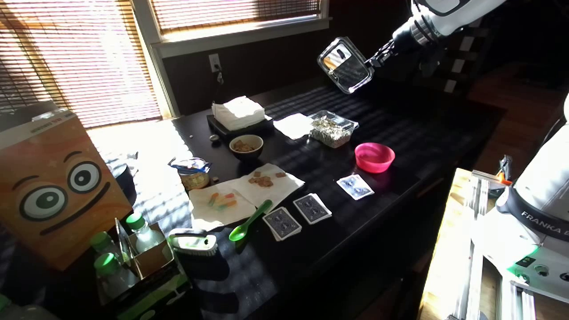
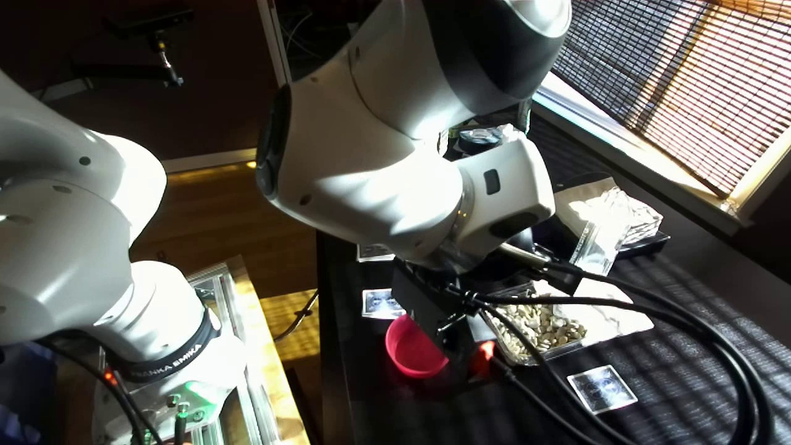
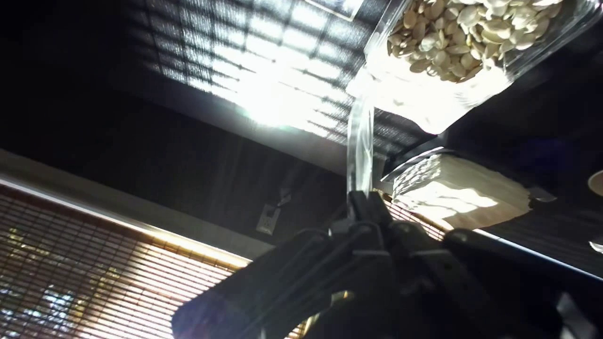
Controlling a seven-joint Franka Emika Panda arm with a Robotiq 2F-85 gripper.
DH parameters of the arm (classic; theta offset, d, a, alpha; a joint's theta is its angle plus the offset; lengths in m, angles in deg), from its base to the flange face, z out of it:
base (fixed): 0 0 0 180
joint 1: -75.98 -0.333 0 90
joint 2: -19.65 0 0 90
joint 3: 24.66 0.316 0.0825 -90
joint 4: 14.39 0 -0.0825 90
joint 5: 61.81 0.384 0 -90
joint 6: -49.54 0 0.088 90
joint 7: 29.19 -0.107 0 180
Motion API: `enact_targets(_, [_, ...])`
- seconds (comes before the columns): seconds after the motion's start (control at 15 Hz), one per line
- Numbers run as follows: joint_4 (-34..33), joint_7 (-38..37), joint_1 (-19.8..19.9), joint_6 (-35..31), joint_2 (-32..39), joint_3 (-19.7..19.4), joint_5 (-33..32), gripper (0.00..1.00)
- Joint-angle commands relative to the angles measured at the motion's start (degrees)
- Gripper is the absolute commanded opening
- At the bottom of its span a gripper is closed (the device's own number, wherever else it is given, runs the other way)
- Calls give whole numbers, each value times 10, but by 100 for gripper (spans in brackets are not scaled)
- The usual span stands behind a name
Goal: Put some of the contents in the bowl on the lid and then after pour the contents on the lid in the bowl
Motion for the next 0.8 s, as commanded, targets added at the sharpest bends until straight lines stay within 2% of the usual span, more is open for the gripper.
enact_targets(0.0, [20, 20, 48, 1, -27, 54, 1, 0])
enact_targets(0.27, [31, 16, 89, 5, -35, 104, -11, 0])
enact_targets(0.73, [55, 15, 249, 27, -103, 266, -2, 0])
